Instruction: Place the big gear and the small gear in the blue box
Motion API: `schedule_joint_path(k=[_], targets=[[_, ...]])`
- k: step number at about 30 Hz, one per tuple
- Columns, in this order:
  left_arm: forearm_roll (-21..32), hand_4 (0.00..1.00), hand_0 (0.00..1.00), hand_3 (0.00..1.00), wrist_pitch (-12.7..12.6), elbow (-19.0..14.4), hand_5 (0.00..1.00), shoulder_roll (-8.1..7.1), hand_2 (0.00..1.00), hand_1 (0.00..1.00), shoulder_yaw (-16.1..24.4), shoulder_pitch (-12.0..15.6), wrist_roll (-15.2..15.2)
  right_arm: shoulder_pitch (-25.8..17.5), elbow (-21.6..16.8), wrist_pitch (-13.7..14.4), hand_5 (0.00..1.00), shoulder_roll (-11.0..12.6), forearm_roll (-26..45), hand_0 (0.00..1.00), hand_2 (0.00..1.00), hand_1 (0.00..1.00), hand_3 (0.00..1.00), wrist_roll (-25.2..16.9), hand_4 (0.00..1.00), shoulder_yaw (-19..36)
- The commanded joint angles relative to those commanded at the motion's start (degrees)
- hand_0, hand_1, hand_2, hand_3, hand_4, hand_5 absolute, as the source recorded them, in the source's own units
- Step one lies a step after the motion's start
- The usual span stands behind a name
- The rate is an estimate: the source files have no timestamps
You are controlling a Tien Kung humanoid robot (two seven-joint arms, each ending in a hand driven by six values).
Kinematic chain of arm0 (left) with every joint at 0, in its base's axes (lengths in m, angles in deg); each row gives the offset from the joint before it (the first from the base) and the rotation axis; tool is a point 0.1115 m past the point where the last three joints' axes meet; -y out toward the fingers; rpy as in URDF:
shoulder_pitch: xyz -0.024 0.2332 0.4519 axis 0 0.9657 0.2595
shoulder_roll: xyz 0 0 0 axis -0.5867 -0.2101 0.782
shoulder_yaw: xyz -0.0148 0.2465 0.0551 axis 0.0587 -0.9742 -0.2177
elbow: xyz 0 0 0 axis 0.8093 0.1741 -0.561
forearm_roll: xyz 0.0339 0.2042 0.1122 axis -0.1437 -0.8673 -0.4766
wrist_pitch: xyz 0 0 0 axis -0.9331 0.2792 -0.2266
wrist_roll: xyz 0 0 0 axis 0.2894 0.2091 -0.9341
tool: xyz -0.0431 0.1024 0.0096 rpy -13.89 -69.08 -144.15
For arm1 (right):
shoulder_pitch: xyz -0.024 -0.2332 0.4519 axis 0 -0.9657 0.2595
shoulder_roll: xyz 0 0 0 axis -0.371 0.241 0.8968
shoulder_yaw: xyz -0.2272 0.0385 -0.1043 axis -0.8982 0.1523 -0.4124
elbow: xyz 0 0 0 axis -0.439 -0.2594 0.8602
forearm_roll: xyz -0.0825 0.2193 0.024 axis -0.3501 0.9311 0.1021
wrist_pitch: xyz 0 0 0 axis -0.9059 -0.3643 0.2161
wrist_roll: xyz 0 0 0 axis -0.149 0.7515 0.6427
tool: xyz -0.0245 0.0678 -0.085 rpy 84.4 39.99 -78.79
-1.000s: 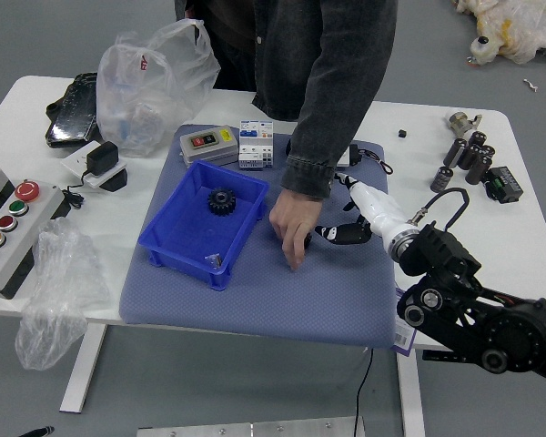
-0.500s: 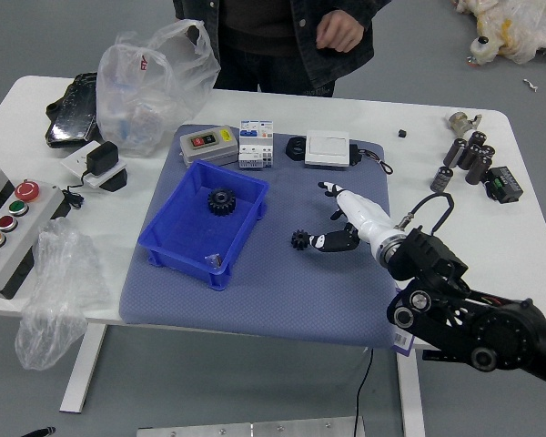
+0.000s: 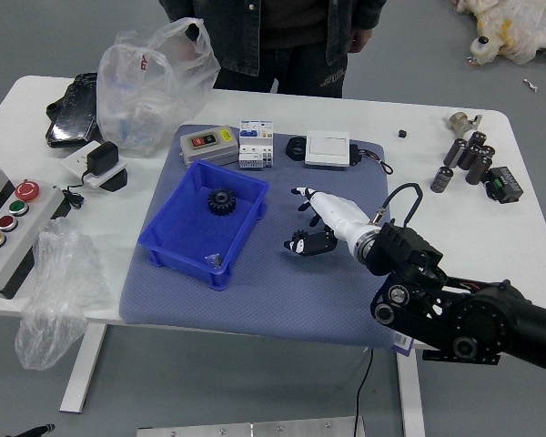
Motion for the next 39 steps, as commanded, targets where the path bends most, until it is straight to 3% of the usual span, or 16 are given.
schedule_joint_path(k=[2,3,14,15,20,21,26,27,39], targets=[[0.1,0.729,0.672,0.783,0.0,0.0,0.493,-0.03,0.621,0.599,0.0,0.0,0.1,0.2,0.4,-0.5,0.196,-0.1,-0.5,0.390,0.678,0.522,0.824,0.4,0.798,-0.4],[0.2,0.729,0.671,0.783,-0.1,0.0,0.507,-0.05,0.621,0.598,0.0,0.0,0.2,0.3,0.6,-0.7,0.107,-0.1,-0.5,0.365,0.655,0.495,0.786,0.6,0.730,-0.7],[0.6,0.727,0.670,0.782,-0.2,0.0,0.516,-0.07,0.621,0.598,-0.1,-0.2,0.9,1.4,0.9,-2.5,0.077,-0.1,0.4,0.360,0.629,0.483,0.766,1.8,0.708,-3.0],[0.6,0.729,0.669,0.781,-0.2,0.0,0.522,-0.08,0.621,0.596,-0.2,-0.2,1.0,1.5,0.9,-2.5,0.078,-0.1,0.5,0.354,0.549,0.473,0.623,1.8,0.684,-3.2],[0.7,0.729,0.669,0.781,-0.2,0.0,0.522,-0.08,0.621,0.596,-0.1,-0.2,1.2,1.6,0.9,-2.2,0.078,-0.1,1.3,0.354,0.549,0.473,0.623,1.7,0.684,-3.8],[0.7,0.730,0.668,0.782,-0.2,0.0,0.538,-0.08,0.620,0.596,-0.2,-0.2,1.2,1.6,0.9,-2.1,0.033,-0.2,1.5,0.344,0.513,0.462,0.507,1.6,0.615,-3.9],[0.9,0.730,0.668,0.782,-0.3,0.1,0.538,-0.08,0.620,0.596,-0.3,-0.2,1.4,1.6,1.0,-1.4,0.033,-0.3,2.0,0.344,0.513,0.462,0.507,1.5,0.615,-4.4],[1.0,0.737,0.664,0.781,-0.3,0.1,0.562,-0.08,0.620,0.596,-0.4,-0.2,1.5,1.6,1.0,-1.2,0.018,-0.3,2.0,0.334,0.501,0.445,0.407,1.5,0.546,-4.5],[1.5,0.745,0.664,0.779,-0.4,0.1,0.583,-0.06,0.619,0.597,-0.9,-0.1,1.9,1.9,0.3,1.1,0.016,0.4,1.6,0.327,0.498,0.439,0.385,0.8,0.527,-2.6]])
